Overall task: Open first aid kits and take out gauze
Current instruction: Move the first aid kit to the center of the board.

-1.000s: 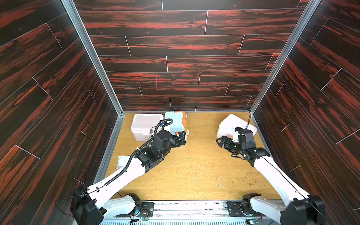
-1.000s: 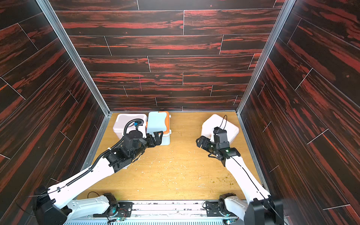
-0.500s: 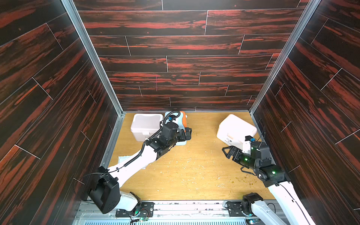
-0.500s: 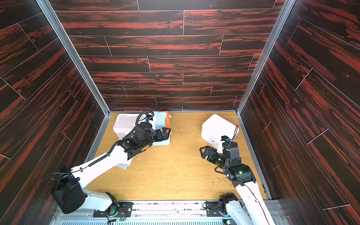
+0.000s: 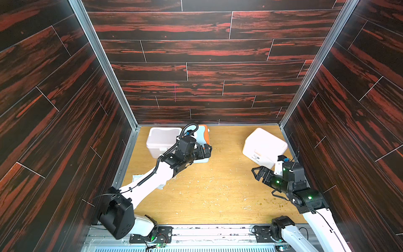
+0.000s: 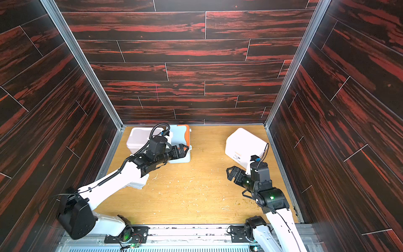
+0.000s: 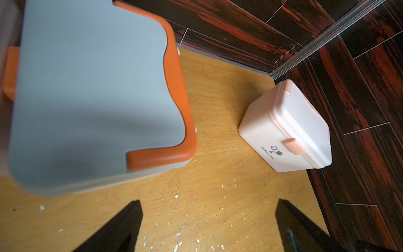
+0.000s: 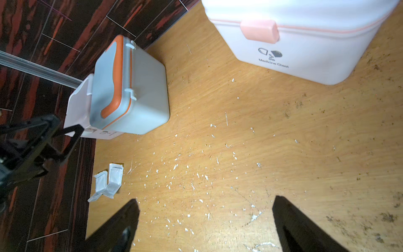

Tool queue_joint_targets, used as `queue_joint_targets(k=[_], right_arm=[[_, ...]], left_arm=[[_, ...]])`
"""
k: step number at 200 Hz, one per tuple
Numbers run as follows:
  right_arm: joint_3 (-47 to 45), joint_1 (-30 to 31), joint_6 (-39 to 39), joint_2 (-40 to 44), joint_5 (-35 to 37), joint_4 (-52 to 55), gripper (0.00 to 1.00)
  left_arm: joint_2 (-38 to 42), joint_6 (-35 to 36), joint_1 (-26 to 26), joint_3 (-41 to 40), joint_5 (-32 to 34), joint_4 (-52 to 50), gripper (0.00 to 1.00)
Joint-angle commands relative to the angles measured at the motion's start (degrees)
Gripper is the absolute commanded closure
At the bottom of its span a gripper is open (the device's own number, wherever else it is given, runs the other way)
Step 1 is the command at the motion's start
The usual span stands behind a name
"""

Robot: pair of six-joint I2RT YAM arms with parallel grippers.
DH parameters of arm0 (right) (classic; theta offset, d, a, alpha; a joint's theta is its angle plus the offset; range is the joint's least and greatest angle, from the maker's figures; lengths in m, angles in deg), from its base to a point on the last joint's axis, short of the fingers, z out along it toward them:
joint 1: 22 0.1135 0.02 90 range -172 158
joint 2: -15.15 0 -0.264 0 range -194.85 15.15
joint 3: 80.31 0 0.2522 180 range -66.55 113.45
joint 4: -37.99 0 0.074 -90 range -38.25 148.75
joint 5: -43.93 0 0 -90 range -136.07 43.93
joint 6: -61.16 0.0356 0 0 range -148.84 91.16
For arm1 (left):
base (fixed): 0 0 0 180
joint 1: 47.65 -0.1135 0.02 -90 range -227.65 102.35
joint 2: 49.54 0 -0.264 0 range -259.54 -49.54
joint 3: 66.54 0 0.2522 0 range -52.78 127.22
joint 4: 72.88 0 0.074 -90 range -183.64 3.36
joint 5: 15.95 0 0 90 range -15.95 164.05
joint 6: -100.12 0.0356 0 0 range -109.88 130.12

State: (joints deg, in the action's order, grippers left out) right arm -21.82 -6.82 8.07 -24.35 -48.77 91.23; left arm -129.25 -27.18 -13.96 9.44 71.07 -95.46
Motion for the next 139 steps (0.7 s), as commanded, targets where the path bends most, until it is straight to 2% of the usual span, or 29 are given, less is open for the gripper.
queue_joint_targets(k=[1,18,43,69,95,139], right_arm=[[1.66,0.38,-0.77,-2.72,1.65,-6.64,0.01],[1.63,0.38,-0.99,-5.65,-0.14,-11.91,0.01],[1.5,0.38,-2.58,-12.36,-6.78,-23.36,0.01],[4.79,0.39,-4.21,-23.46,-15.02,-31.13,0.02],[8.37,0.38,-2.62,-34.14,-24.39,-40.02,0.08],[17.94,0.92,-0.32,-50.32,-27.86,-47.69,0.18]], left_arm=[[5.81,0.51,-0.36,-1.6,1.17,-4.19,0.0],[7.18,1.05,-0.5,-1.64,3.38,-7.12,0.0],[6.67,1.01,-1.08,-0.35,4.22,-9.55,0.0],[4.43,1.62,-2.19,2.96,5.55,-12.83,0.0],[1.9,2.04,-4.6,5.37,6.12,-13.14,0.0],[-7.82,4.2,-10.44,14.67,4.14,-16.3,0.0]])
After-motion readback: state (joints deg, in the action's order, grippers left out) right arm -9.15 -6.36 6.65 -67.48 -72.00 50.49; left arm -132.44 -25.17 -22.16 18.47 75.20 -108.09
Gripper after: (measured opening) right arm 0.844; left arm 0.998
